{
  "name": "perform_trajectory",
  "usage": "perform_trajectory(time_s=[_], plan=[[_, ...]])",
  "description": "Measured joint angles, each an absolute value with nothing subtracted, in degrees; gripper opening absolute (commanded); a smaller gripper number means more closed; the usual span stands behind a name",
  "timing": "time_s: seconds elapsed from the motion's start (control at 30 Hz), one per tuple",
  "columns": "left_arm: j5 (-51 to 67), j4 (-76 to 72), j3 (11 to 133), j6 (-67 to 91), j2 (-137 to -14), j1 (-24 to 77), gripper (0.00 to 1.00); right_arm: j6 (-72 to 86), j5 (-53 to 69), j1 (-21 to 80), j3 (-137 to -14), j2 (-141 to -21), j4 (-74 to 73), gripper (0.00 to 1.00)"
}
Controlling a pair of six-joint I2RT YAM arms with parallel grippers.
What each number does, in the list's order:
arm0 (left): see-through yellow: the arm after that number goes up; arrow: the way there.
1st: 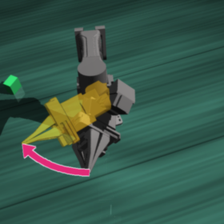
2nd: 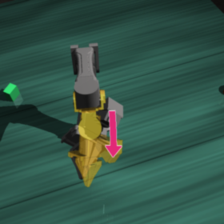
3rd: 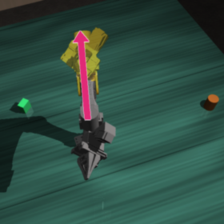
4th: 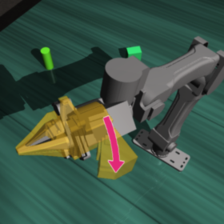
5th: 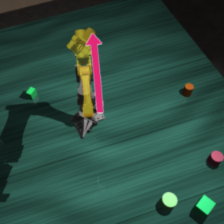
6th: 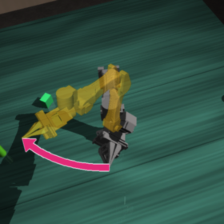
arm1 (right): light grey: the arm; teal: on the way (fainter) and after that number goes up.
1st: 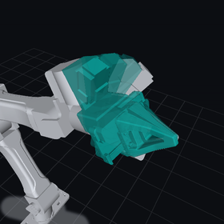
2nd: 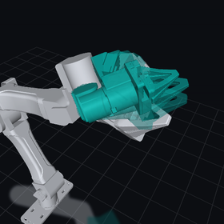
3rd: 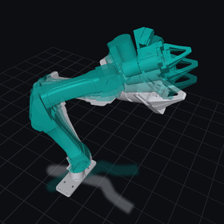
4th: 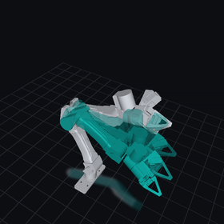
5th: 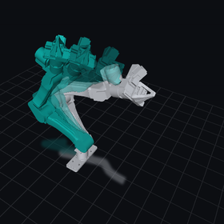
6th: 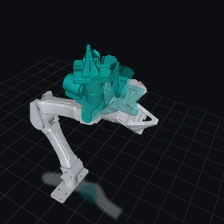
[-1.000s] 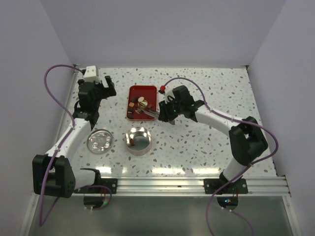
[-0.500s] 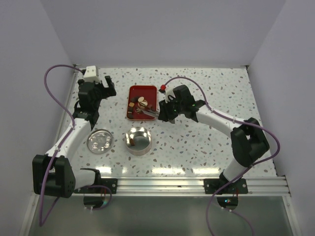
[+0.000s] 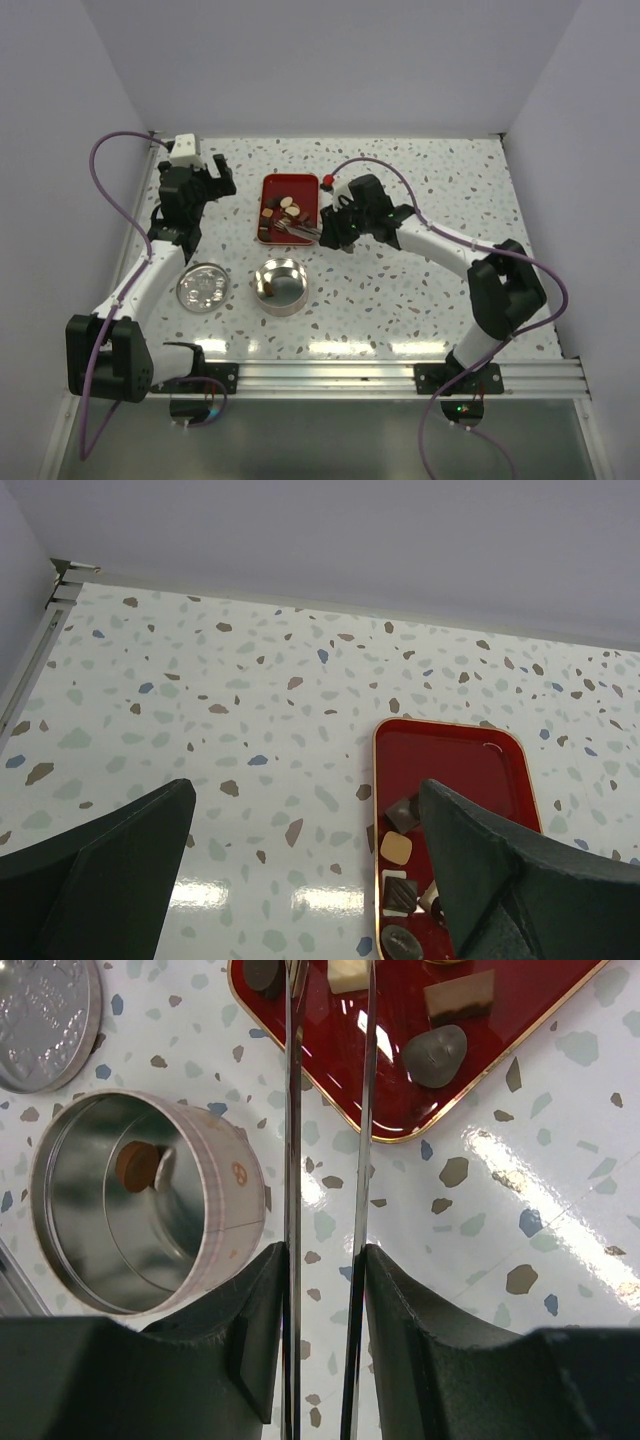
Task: Pack the chocolate
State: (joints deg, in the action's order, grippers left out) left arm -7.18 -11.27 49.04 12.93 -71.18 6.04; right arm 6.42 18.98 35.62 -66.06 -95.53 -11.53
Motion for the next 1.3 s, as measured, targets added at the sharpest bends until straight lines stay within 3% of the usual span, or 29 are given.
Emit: perform_trajectory(time_s=[0.33,0.63,0.97,1.3], plan=[[-7.16,-11.29,49.04,12.93,-71.18,6.04,1.00,6.37,17.63,35.99,-66.06,-96.71,-12.16,0.38],[-7.18,-11.27,49.04,12.93,-71.18,6.04,1.00,6.22,16.58,36.27,-66.06,-97.06,-12.67,0.22],[-7.18,-11.27,49.04,12.93,-71.18,6.04,1.00,6.20,16.47,36.34,-66.30,-96.53,-13.10,0.20],[-7.18,-11.27,49.04,12.93,-71.18,6.04,1.00,5.08,16.25,36.34,-66.92,-88.05,-18.50,0.19]])
